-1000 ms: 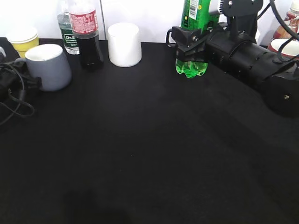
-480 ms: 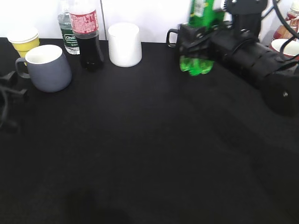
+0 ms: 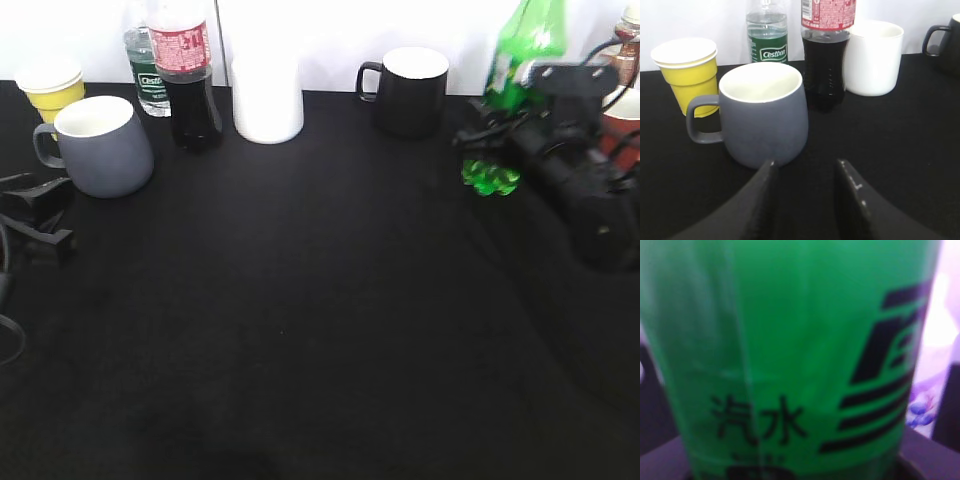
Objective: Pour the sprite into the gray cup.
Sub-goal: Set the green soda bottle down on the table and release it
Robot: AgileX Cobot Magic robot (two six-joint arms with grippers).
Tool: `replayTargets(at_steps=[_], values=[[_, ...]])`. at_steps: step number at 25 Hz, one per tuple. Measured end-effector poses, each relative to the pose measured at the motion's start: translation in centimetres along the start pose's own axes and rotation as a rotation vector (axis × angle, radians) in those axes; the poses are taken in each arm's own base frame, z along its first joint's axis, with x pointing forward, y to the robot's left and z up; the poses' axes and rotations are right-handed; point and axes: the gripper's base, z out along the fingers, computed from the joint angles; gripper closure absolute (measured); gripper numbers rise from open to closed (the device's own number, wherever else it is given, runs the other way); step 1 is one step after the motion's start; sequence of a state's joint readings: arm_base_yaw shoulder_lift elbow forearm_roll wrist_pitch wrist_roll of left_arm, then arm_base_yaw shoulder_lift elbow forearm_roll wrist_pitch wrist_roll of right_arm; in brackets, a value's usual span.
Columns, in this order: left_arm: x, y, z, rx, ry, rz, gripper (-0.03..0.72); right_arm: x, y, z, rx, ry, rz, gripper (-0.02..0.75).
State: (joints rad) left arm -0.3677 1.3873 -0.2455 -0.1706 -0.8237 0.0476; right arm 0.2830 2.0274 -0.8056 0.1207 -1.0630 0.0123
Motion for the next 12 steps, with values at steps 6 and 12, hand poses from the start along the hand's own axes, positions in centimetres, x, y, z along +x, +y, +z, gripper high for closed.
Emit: replayTargets(at_steps=[6,12], values=[[0.0,0.0,0.0,0.002,-0.005,0.002,0.405,0.9,0.5,1.7,-0.043,-0.010,-0.021,0.304],[-0.1,0.0,0.0,0.002,-0.007,0.002,0.405,1.6,0.4,1.1,-0.042,0.013,-0.023,0.075]])
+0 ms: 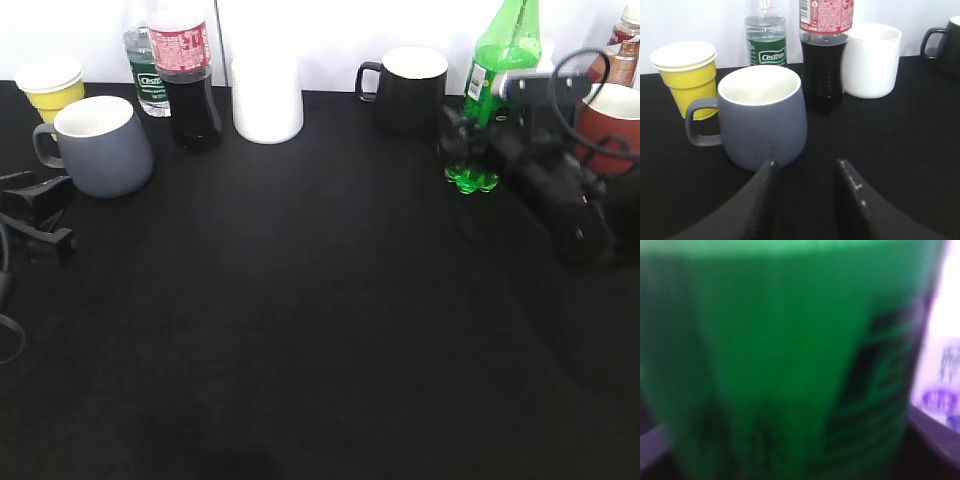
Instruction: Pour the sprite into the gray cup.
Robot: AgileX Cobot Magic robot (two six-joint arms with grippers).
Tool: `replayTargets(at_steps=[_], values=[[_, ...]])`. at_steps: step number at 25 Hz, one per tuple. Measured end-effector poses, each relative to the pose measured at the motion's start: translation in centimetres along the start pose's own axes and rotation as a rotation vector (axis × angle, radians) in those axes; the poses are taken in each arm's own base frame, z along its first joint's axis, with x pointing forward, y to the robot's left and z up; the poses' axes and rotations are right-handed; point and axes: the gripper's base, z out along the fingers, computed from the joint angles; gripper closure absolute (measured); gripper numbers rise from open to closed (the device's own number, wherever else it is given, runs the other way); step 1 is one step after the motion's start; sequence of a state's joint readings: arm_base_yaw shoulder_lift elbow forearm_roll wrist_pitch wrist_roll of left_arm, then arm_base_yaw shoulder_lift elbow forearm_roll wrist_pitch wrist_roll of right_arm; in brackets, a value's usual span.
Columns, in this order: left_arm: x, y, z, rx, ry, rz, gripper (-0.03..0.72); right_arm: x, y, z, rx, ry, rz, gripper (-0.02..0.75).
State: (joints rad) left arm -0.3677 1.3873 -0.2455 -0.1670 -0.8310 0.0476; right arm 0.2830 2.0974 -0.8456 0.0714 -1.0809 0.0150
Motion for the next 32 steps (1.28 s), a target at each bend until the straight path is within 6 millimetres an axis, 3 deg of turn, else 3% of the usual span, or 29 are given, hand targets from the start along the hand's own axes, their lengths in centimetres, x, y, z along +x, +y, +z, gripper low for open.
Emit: replayTargets(at_steps=[3,6,9,11,13,16,17,20,21,23,26,29,32], values=[[0.0,0.0,0.0,0.000,0.000,0.000,0.405,-1.0,-0.2,-2.9,0.003,0.029,0.005,0.068],[-0.6,-0.3,0.2,0.015,0.086,-0.010,0.402,-4.7,0.0,-5.6,-0.002,0.189,0.047,0.076],[-4.5,-1.3,0.6,0.078,0.309,-0.019,0.398,-9.6,0.5,-8.6,-0.014,0.538,0.055,0.111],[-6.9,-1.9,-0.1,0.120,0.527,0.010,0.320,-12.2,0.7,-11.0,-0.020,0.789,0.053,0.122],[-8.2,-2.2,-1.6,0.147,0.777,0.031,0.179,-14.3,1.0,-13.2,-0.031,0.940,0.076,0.130],[-8.6,-2.1,-4.7,0.157,1.055,0.033,0.141,-17.4,1.0,-17.3,-0.063,0.938,0.051,0.142],[-8.9,-2.0,-6.0,0.148,1.077,0.014,0.139,-18.6,1.0,-19.0,-0.072,0.901,0.045,0.143],[-10.2,-1.5,-10.5,0.161,0.922,0.006,0.139,-22.0,0.8,-25.0,-0.093,0.727,0.039,0.143],[-10.3,-1.2,-13.0,0.169,0.827,0.006,0.139,-22.3,0.7,-27.3,-0.099,0.680,0.037,0.143],[-9.1,-0.7,-16.6,0.177,0.699,0.009,0.139,-20.9,0.5,-30.6,-0.105,0.647,0.037,0.143],[-6.4,0.1,-20.4,0.181,0.534,0.016,0.139,-16.7,-0.1,-35.2,-0.104,0.625,0.028,0.143],[-5.5,1.1,-21.9,0.113,0.400,0.071,0.139,-14.0,-1.0,-37.2,-0.041,0.570,-0.014,0.143],[-5.4,1.5,-21.7,0.083,0.393,0.097,0.139,-12.8,-1.2,-37.0,-0.019,0.589,-0.011,0.143]])
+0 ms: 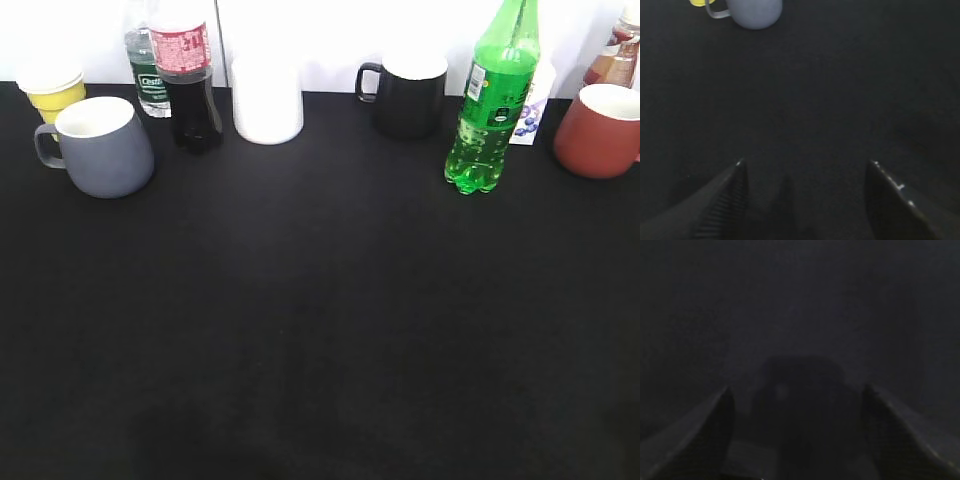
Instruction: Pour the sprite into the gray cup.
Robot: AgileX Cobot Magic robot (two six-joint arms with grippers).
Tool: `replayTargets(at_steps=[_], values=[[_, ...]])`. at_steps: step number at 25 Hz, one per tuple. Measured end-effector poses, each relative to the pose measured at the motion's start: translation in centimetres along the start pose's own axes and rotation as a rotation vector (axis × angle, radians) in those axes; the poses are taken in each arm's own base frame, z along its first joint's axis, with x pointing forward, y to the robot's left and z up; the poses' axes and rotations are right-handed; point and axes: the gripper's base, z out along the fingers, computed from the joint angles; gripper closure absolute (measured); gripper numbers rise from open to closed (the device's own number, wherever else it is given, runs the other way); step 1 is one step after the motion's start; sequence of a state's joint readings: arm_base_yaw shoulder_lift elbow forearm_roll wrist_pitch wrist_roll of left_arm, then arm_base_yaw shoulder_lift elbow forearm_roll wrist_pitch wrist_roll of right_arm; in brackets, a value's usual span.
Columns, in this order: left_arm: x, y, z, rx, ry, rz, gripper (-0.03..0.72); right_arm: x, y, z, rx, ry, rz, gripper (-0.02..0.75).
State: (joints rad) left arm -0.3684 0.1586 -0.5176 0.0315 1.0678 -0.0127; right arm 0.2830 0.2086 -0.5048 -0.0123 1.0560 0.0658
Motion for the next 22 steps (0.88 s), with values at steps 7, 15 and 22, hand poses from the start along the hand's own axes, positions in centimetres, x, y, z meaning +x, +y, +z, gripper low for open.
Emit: replayTargets(at_steps=[7,15,22], values=[[0.00,-0.20,0.01,0.022,0.000,-0.013,0.139,-0.15,-0.36,-0.01,0.039,-0.016,-0.021,0.143],[0.00,-0.20,0.01,0.022,0.000,-0.013,0.139,-0.16,-0.41,-0.01,0.046,-0.018,-0.026,0.143],[0.13,0.10,-0.20,-0.134,-0.013,-0.124,0.139,0.05,-0.94,-0.39,0.217,-0.039,0.111,0.144]])
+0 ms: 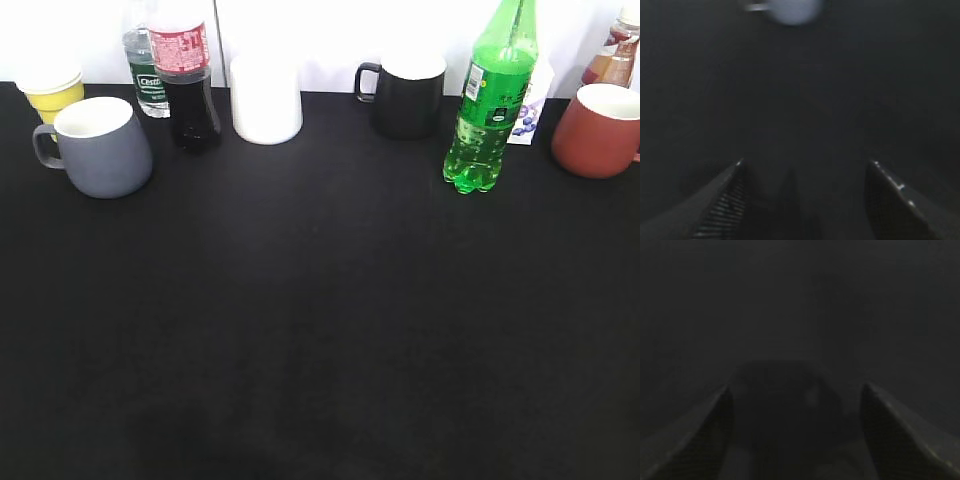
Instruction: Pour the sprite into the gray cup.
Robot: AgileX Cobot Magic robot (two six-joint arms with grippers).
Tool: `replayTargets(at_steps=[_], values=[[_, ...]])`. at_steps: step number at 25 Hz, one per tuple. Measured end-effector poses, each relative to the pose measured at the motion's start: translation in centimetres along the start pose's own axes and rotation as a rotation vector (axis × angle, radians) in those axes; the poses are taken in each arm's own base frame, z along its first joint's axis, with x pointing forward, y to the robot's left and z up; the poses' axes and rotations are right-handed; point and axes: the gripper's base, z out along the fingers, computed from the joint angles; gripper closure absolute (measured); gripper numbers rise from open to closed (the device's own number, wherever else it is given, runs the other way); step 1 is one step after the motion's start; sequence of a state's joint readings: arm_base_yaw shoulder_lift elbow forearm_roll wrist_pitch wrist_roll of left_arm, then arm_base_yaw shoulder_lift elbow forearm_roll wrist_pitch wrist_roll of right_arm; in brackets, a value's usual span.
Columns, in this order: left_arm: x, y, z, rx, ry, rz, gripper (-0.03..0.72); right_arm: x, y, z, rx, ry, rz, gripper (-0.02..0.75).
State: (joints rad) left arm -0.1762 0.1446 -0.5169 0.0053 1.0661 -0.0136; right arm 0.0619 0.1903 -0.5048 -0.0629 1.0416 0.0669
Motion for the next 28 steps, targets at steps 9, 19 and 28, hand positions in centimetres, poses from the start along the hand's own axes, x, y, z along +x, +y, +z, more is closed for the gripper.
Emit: replayTargets(at_steps=[9,19,28], values=[[1.3,-0.1,-2.0,-0.082,-0.156,-0.055,0.139,1.8,-0.1,-2.7,0.128,-0.198,0.096,0.145],[1.3,-0.1,-2.0,-0.082,-0.156,-0.055,0.139,1.7,-0.1,-2.6,0.043,-0.197,0.047,0.146],[1.3,-0.1,-2.0,-0.082,-0.156,-0.055,0.148,1.7,-0.1,-2.6,0.043,-0.197,0.047,0.146]])
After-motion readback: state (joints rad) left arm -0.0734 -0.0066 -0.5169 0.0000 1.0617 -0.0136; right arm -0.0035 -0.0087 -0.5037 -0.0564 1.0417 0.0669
